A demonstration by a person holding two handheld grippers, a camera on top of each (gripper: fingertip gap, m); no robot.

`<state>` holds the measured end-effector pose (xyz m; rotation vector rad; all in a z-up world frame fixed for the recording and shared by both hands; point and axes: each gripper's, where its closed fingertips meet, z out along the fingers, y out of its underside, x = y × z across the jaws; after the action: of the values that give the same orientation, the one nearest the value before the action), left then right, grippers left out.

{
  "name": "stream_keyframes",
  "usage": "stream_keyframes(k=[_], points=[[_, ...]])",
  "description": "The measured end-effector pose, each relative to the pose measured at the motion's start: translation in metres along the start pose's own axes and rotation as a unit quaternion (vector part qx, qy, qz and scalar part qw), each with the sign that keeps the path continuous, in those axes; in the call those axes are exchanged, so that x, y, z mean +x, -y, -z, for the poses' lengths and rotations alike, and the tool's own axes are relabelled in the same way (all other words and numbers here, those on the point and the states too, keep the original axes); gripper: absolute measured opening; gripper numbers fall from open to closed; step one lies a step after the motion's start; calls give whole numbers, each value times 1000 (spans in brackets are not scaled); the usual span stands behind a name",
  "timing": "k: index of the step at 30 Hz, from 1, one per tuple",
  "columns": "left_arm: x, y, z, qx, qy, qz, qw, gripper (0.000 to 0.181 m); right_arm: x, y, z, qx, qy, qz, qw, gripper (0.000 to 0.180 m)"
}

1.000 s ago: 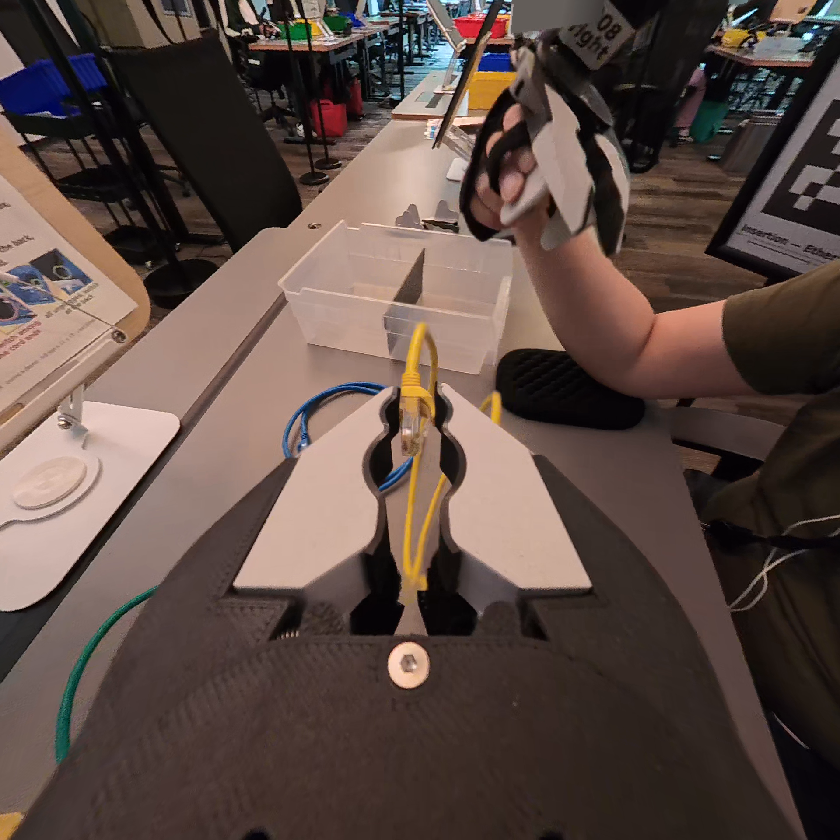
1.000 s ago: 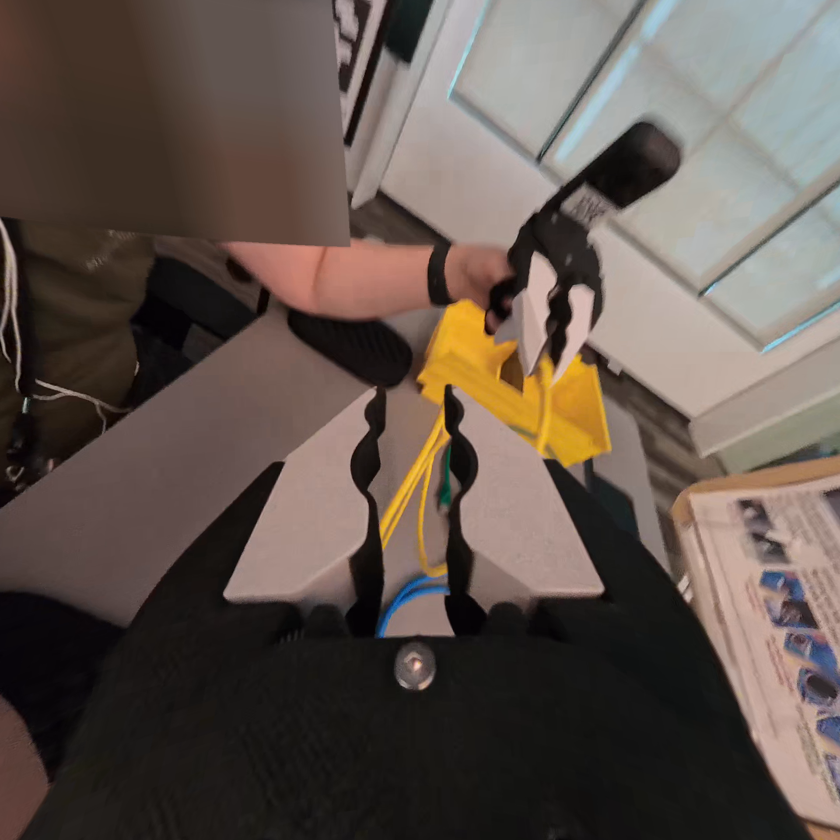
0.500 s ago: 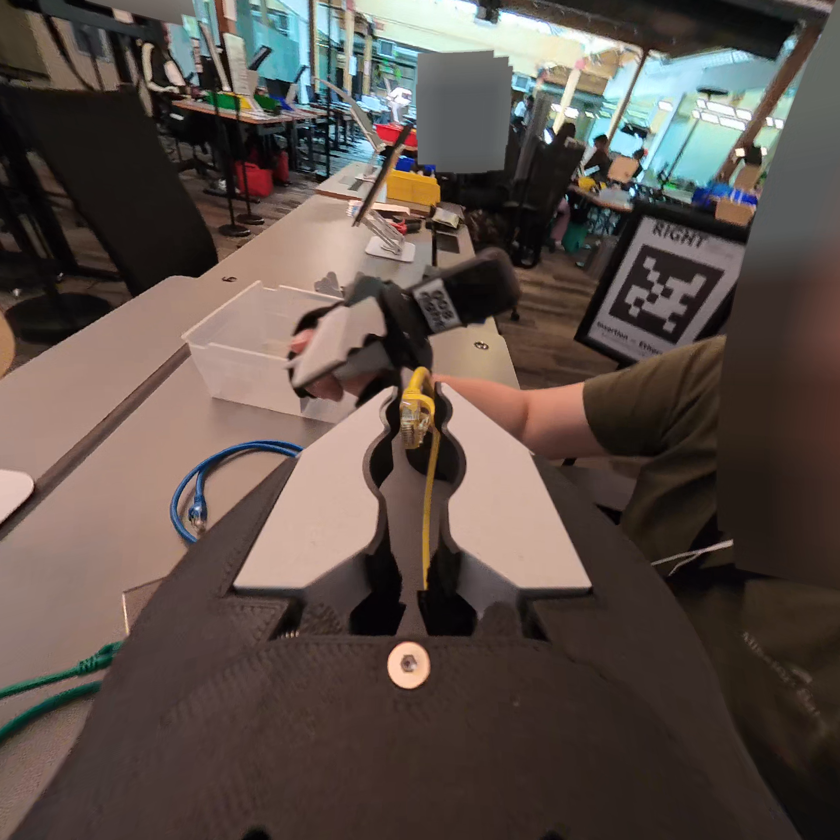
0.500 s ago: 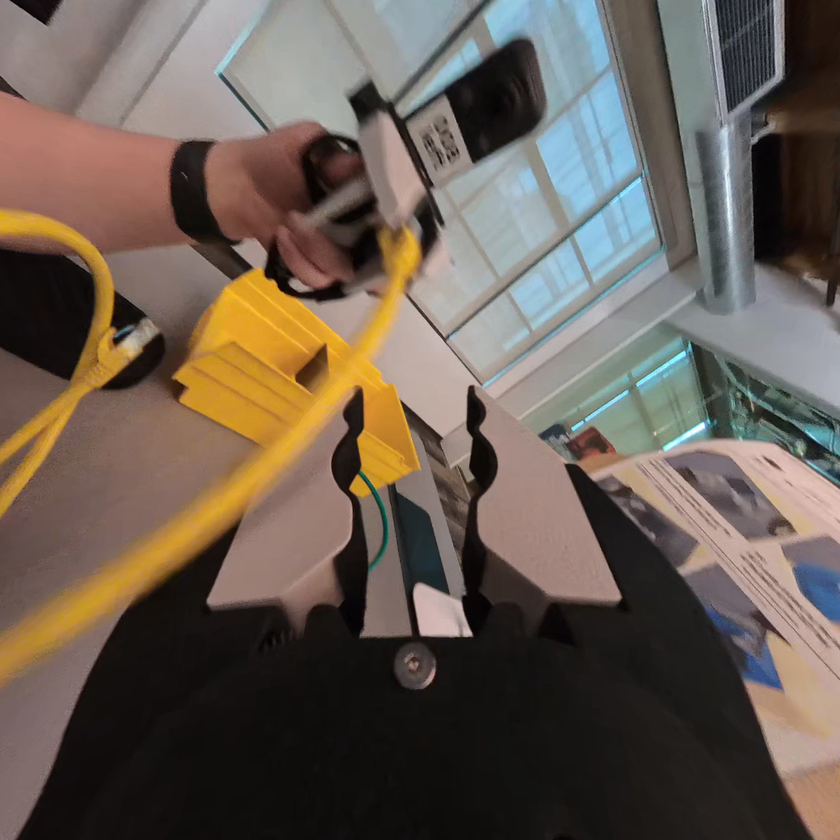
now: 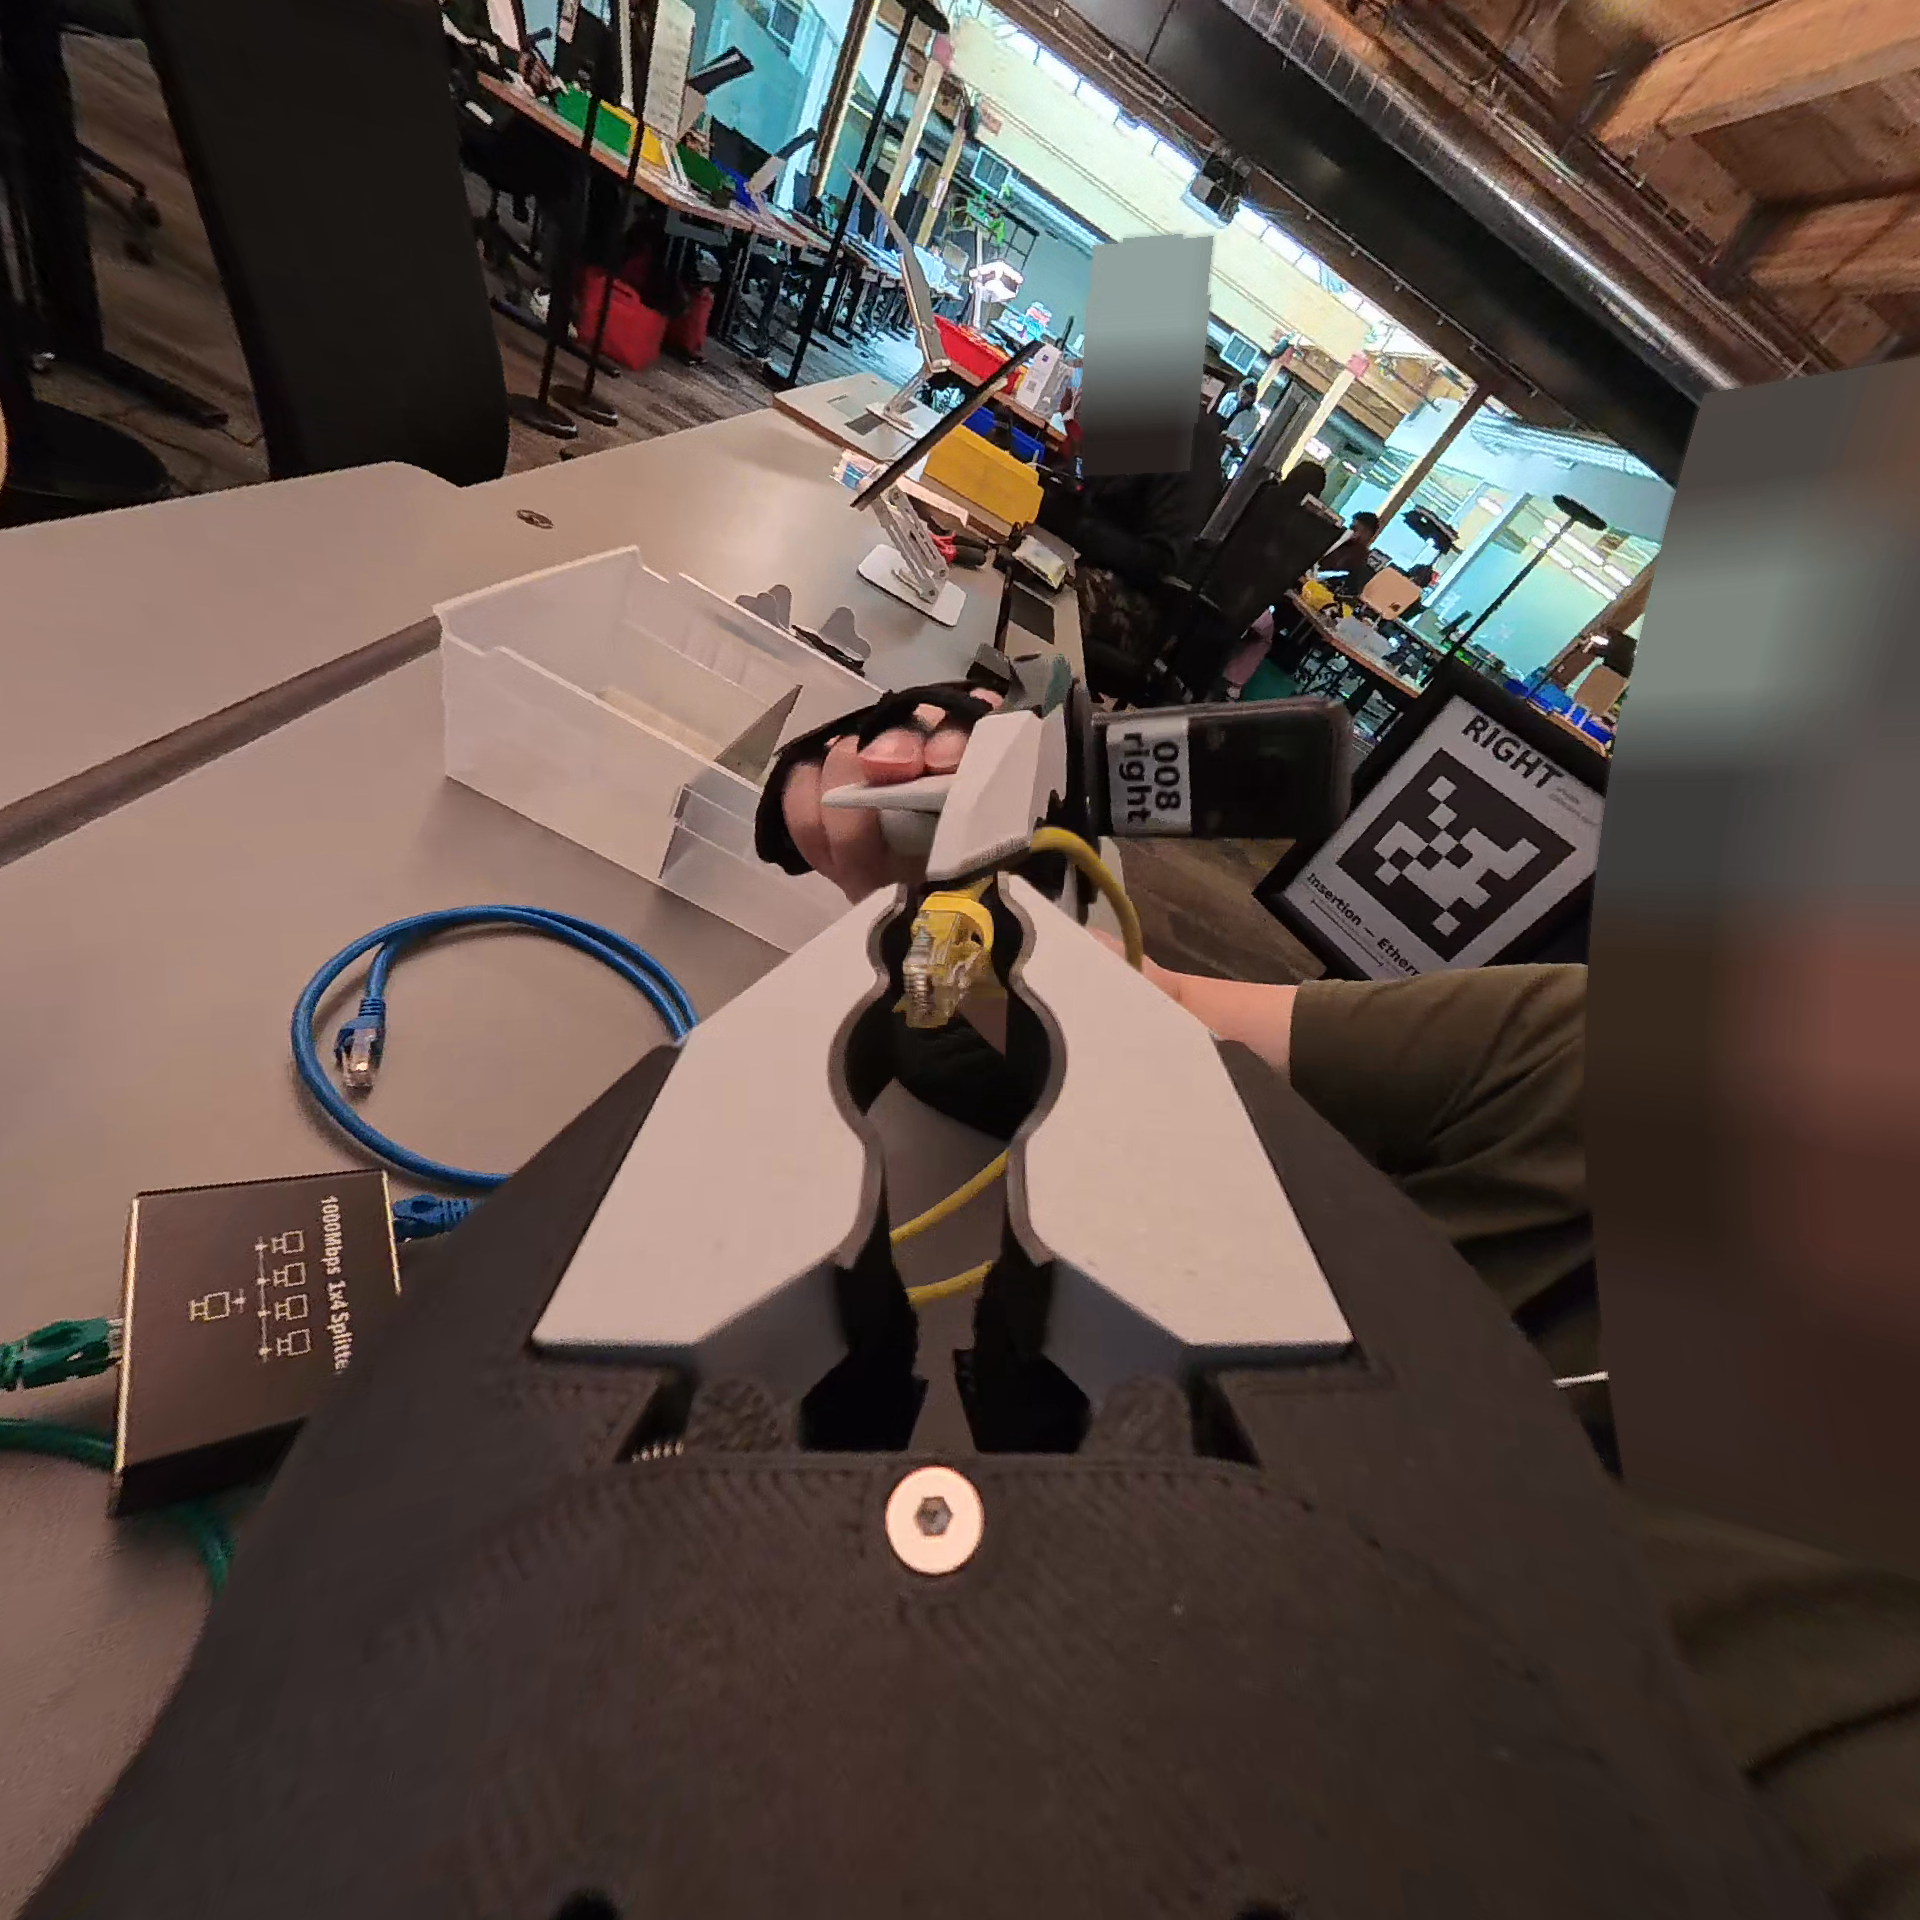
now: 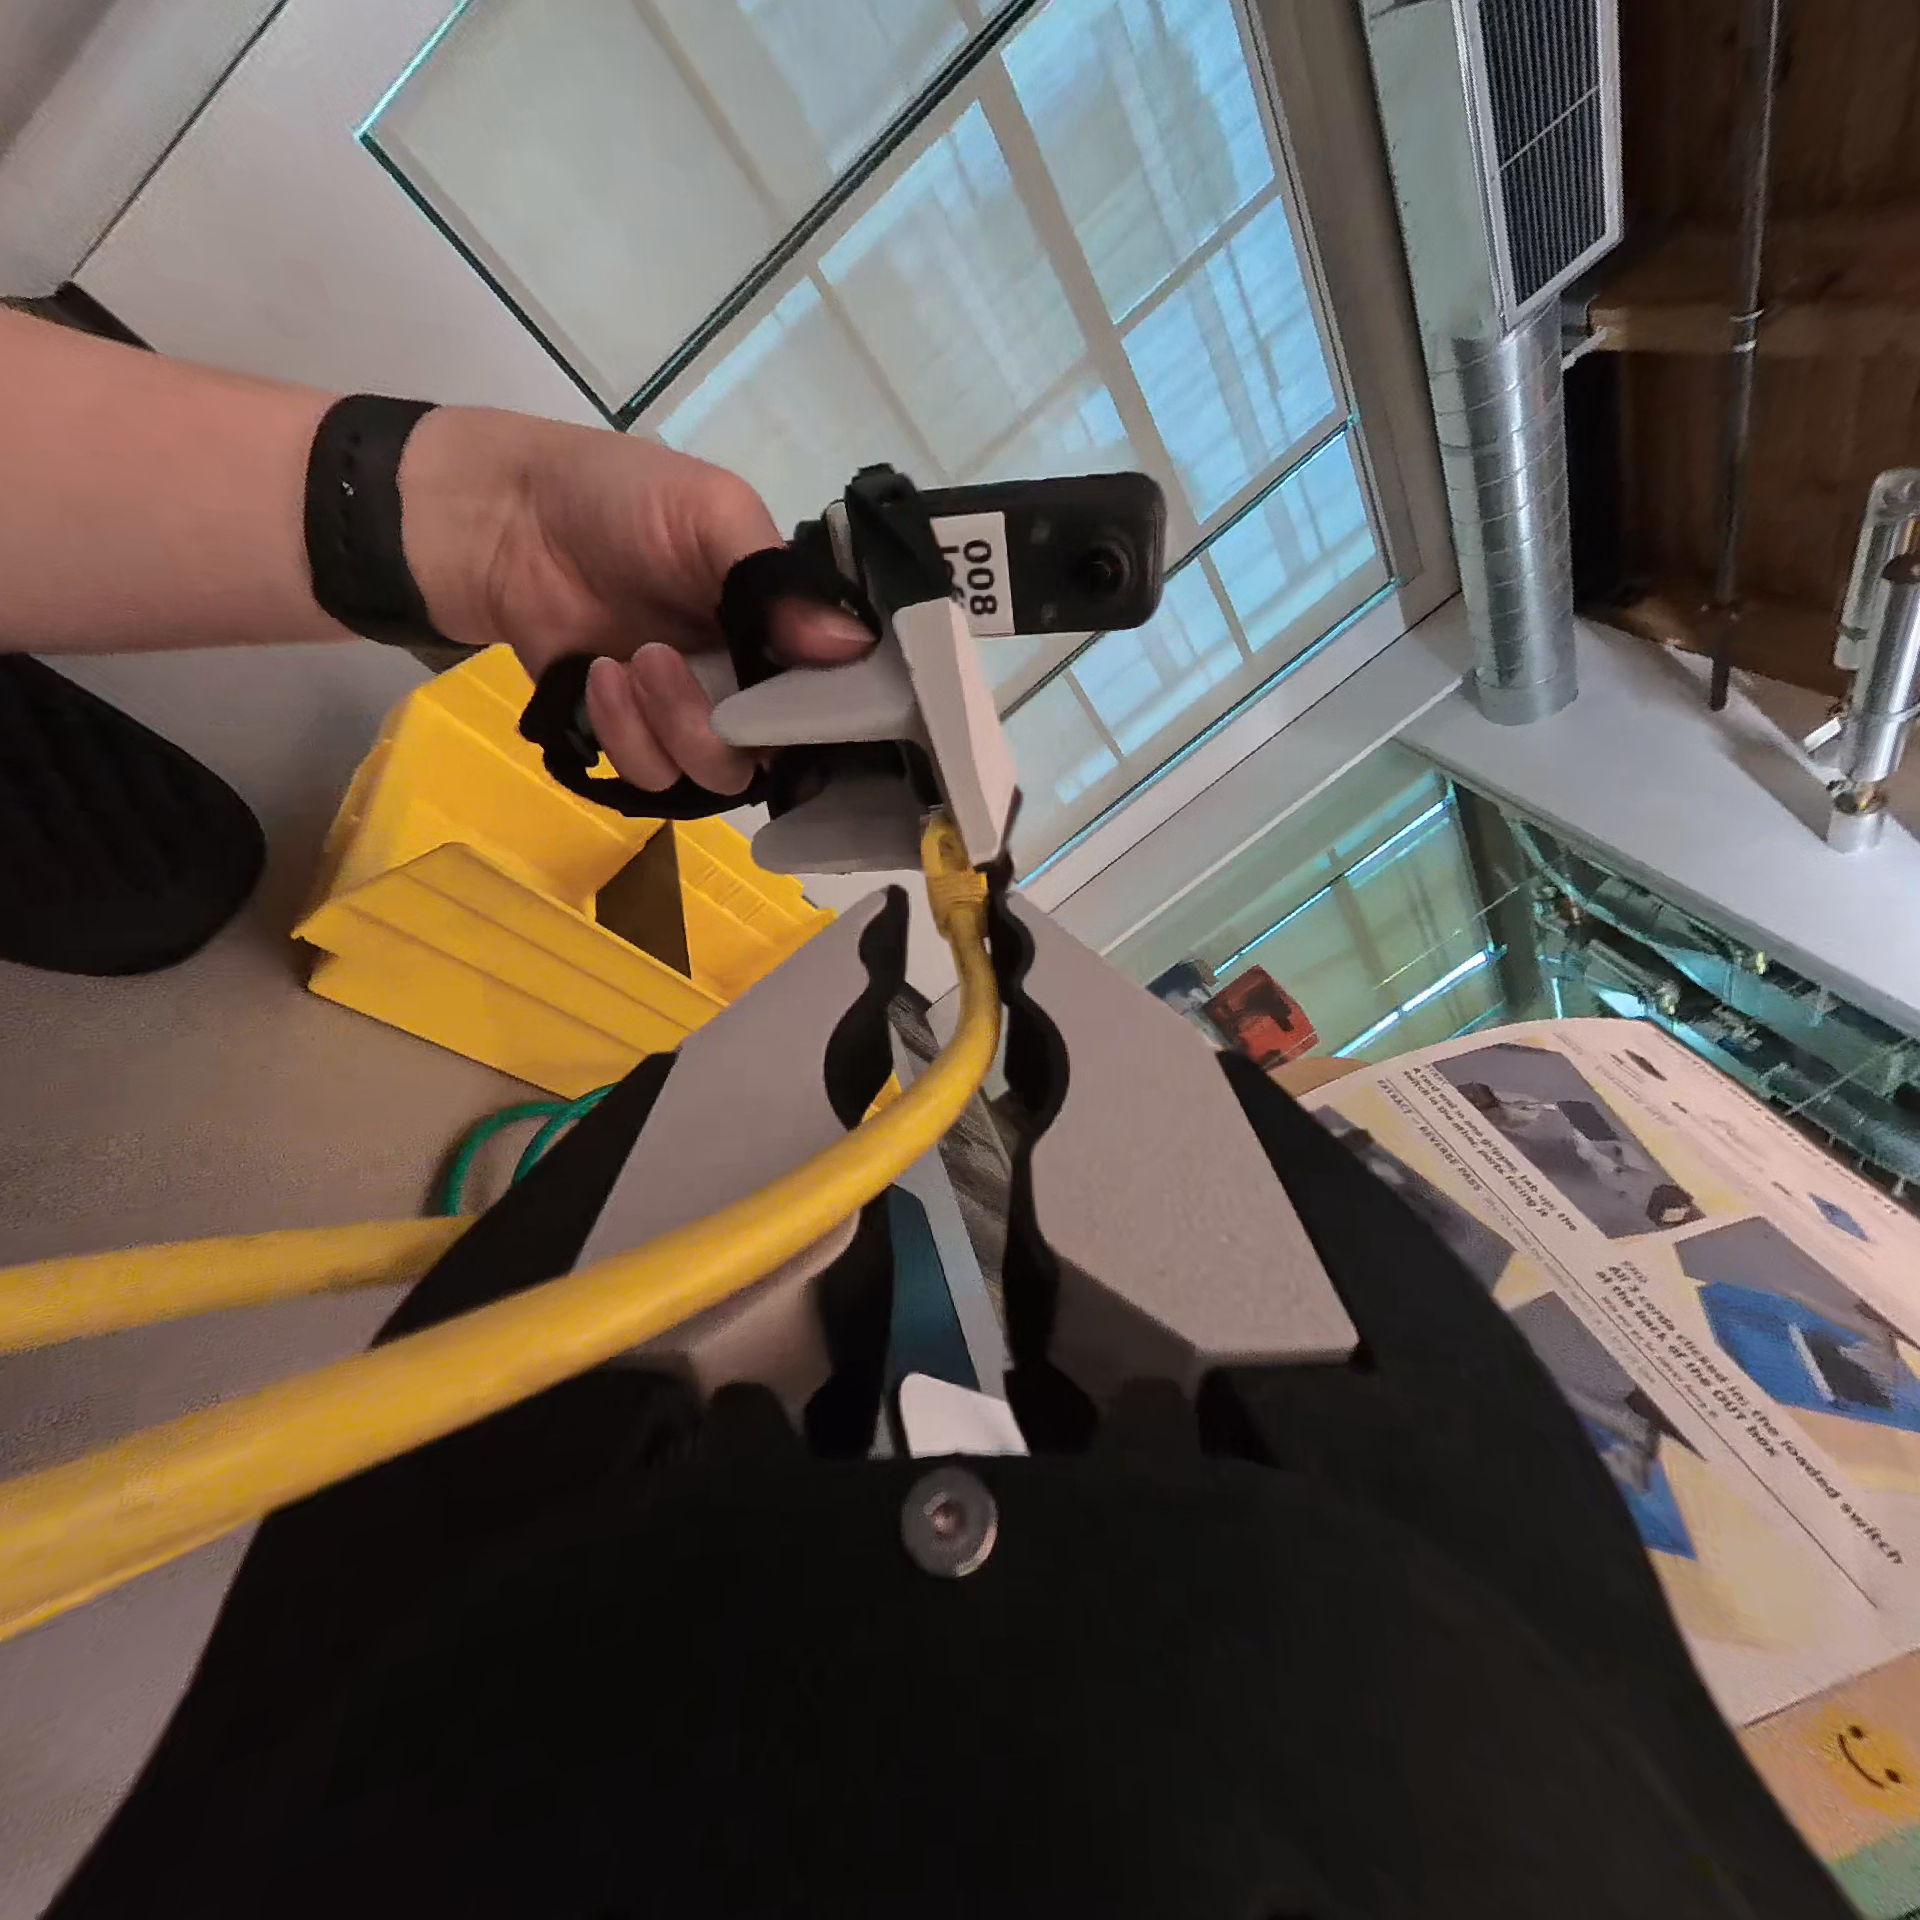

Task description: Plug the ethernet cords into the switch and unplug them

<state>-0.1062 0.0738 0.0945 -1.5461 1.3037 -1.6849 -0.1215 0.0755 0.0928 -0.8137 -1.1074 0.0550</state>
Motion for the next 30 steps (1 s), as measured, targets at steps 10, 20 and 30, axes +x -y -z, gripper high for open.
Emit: stream_keyframes(k=[10, 20, 30], points=[[-1, -1, -1, -5, 6, -8, 1000, 14, 1, -1, 2, -14, 8, 6, 1000, 10], [-1, 4, 3, 15, -3, 9, 1000, 28, 9, 5, 7, -1, -12, -10, 1000, 9], [-30, 9, 19, 27, 79, -7, 997, 39, 26, 2, 18, -8, -31, -17, 999, 10]])
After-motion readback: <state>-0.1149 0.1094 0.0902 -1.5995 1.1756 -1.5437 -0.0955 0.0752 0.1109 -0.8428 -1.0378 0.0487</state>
